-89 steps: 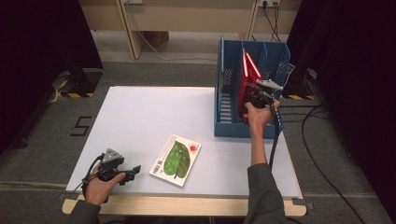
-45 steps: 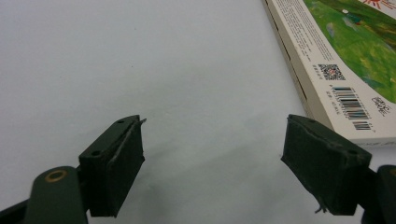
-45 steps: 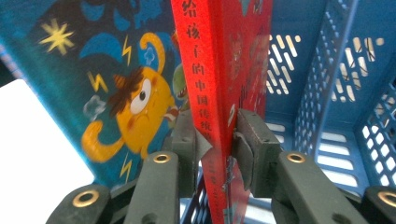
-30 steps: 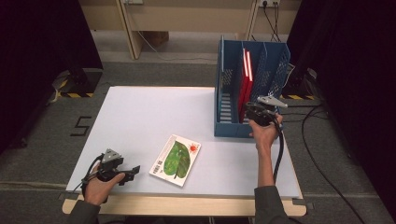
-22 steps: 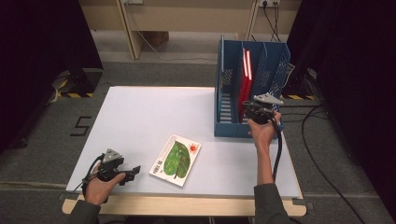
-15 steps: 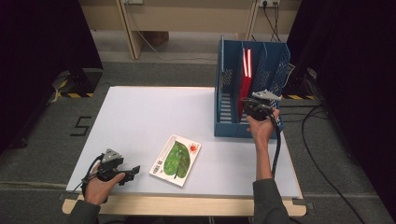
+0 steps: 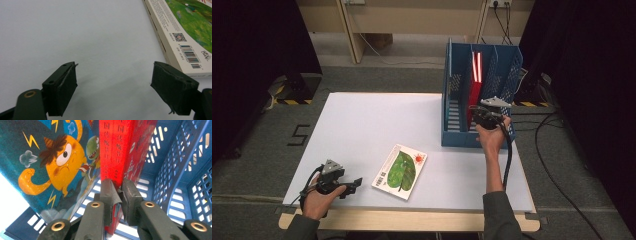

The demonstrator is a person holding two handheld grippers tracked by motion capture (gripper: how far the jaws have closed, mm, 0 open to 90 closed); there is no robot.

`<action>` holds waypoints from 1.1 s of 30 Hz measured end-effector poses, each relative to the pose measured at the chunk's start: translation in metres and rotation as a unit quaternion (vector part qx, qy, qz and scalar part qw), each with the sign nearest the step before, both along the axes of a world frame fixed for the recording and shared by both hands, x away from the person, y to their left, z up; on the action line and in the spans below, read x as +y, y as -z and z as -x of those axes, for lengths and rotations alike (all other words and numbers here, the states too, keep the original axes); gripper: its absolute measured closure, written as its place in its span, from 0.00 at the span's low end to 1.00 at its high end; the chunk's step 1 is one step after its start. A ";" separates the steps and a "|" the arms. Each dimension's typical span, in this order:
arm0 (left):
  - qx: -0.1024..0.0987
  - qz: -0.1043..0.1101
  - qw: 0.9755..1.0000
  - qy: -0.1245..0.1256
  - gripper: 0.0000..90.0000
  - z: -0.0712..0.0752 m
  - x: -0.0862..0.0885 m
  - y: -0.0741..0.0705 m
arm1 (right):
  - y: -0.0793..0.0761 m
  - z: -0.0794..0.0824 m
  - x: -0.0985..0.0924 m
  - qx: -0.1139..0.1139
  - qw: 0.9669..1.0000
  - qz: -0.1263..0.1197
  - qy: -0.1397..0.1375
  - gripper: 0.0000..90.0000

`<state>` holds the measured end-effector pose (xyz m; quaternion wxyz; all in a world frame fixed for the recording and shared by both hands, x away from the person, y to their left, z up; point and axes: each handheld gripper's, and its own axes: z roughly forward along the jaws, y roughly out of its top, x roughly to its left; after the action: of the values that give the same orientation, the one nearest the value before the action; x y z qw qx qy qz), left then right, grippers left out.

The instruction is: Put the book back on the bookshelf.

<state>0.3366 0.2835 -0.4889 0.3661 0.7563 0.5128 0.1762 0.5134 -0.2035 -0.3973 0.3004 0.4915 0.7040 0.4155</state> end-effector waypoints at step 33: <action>-0.009 0.010 1.000 0.019 0.26 0.003 -0.009 -0.001 | 0.030 0.107 0.055 0.015 0.994 -0.084 -0.061 0.52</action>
<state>0.3339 0.2741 -0.4878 0.3817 0.7605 0.4969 0.1705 0.4059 -0.1483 -0.4274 0.2213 0.4773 0.6997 0.4833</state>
